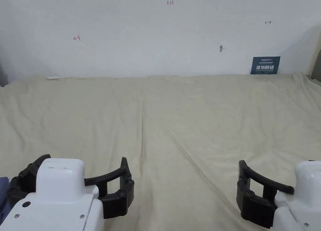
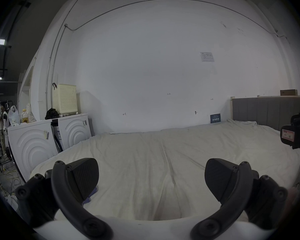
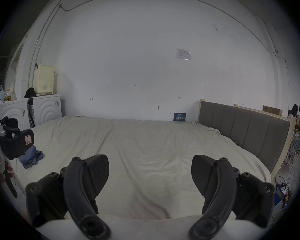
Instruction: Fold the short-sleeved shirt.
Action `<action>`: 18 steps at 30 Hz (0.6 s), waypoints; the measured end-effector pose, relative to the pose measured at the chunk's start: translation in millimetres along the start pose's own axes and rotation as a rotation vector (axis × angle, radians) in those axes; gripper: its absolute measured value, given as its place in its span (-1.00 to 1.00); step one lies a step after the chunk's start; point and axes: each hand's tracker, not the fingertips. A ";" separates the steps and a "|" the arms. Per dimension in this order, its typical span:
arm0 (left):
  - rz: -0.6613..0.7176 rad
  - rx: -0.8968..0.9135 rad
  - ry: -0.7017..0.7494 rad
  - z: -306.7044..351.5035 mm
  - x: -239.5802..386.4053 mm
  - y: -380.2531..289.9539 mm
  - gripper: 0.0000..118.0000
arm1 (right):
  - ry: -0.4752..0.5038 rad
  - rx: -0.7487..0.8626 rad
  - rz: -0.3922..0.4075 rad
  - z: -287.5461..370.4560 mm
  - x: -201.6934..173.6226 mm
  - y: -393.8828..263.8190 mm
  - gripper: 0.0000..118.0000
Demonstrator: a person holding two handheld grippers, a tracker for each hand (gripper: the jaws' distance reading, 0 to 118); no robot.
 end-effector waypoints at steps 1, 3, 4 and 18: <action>0.002 -0.002 -0.001 -0.1 0.2 -0.2 1.00 | 0.004 -0.003 0.001 -0.3 0.1 0.1 0.69; 0.003 -0.006 -0.001 -0.7 0.3 -1.1 1.00 | 0.022 -0.018 0.003 -1.1 0.6 0.9 0.69; 0.001 -0.007 -0.001 -0.8 0.3 -1.3 1.00 | 0.032 -0.024 0.004 -1.3 0.9 1.3 0.69; 0.002 -0.028 0.000 -3.3 -0.2 -4.2 1.00 | 0.046 -0.055 0.029 -1.3 -8.4 -0.6 0.69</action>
